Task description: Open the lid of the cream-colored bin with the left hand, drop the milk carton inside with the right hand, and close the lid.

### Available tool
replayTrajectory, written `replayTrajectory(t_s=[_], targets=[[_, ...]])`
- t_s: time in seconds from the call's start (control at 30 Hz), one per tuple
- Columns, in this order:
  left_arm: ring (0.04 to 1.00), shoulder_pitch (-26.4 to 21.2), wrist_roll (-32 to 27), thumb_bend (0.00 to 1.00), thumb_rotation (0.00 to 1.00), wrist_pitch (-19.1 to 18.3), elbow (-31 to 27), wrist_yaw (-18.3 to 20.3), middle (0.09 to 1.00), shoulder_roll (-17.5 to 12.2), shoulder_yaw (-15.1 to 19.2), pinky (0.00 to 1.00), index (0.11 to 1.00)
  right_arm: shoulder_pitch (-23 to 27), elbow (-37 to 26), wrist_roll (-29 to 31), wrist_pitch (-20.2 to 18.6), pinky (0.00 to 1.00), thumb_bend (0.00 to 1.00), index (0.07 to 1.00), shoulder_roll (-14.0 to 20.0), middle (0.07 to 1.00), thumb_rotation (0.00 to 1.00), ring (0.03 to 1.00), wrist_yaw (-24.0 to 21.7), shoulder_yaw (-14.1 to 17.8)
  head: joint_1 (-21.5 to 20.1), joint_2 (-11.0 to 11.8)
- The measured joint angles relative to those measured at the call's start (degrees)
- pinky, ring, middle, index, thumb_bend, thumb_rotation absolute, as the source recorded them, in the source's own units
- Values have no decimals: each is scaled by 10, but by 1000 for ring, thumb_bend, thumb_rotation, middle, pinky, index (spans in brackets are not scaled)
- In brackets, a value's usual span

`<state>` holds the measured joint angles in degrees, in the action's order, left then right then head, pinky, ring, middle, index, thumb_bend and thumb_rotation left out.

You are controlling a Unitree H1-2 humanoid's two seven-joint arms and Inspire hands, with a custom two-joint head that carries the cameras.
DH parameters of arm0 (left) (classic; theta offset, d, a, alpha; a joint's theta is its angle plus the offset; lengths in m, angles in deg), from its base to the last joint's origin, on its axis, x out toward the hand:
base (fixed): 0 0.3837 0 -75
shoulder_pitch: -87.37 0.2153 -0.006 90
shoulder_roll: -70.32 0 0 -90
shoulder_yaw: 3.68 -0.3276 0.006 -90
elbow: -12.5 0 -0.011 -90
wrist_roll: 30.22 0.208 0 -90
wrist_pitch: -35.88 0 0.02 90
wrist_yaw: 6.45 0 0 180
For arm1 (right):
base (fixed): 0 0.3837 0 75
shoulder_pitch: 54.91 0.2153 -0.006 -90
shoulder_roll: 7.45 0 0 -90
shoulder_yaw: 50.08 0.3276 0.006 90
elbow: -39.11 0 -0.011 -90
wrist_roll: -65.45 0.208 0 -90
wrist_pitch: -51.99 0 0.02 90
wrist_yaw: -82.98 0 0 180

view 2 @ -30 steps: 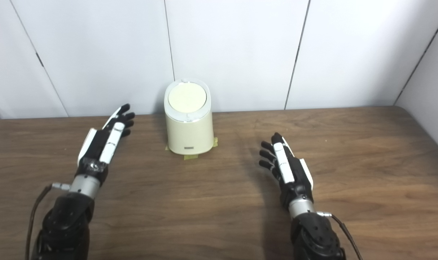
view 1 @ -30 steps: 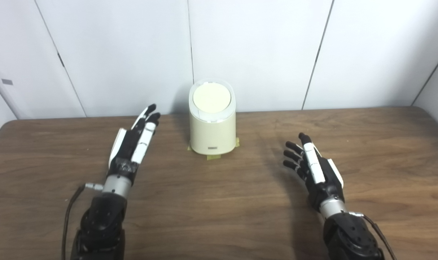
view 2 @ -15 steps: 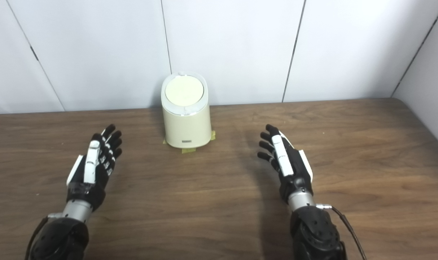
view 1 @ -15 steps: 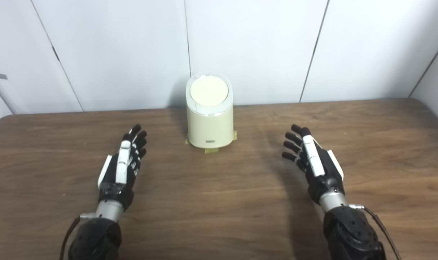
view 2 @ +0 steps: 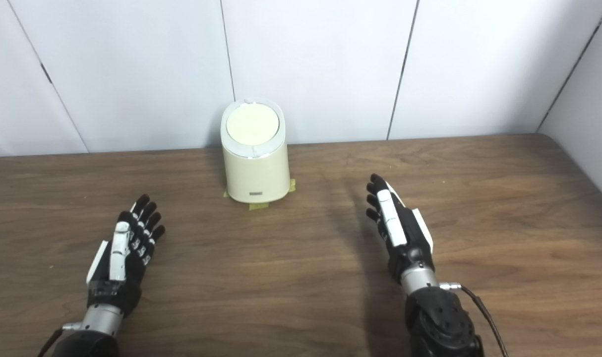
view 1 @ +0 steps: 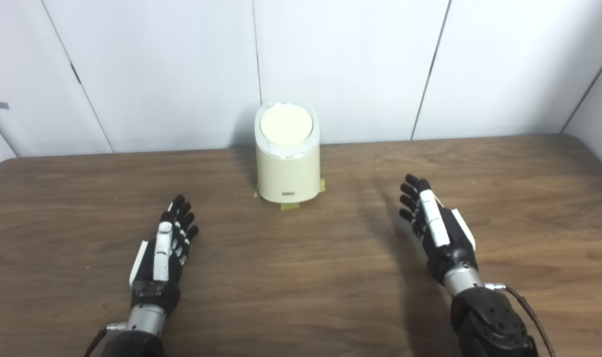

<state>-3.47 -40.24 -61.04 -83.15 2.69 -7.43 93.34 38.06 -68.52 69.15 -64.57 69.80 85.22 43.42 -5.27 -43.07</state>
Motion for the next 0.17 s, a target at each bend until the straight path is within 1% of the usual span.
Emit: replayTrajectory(t_s=[0.07,0.17], targets=[[1000,1,0,449,1000,2,0,-1,1000,0,-1,1000,1000,-2,0,-8,0,948,513,935,5,951,965,953,0,-5,-1,0],[1000,4,0,450,1000,6,0,-2,1000,0,-2,1000,1000,-3,0,-9,3,995,570,950,9,967,997,976,-2,-5,-2,0]])
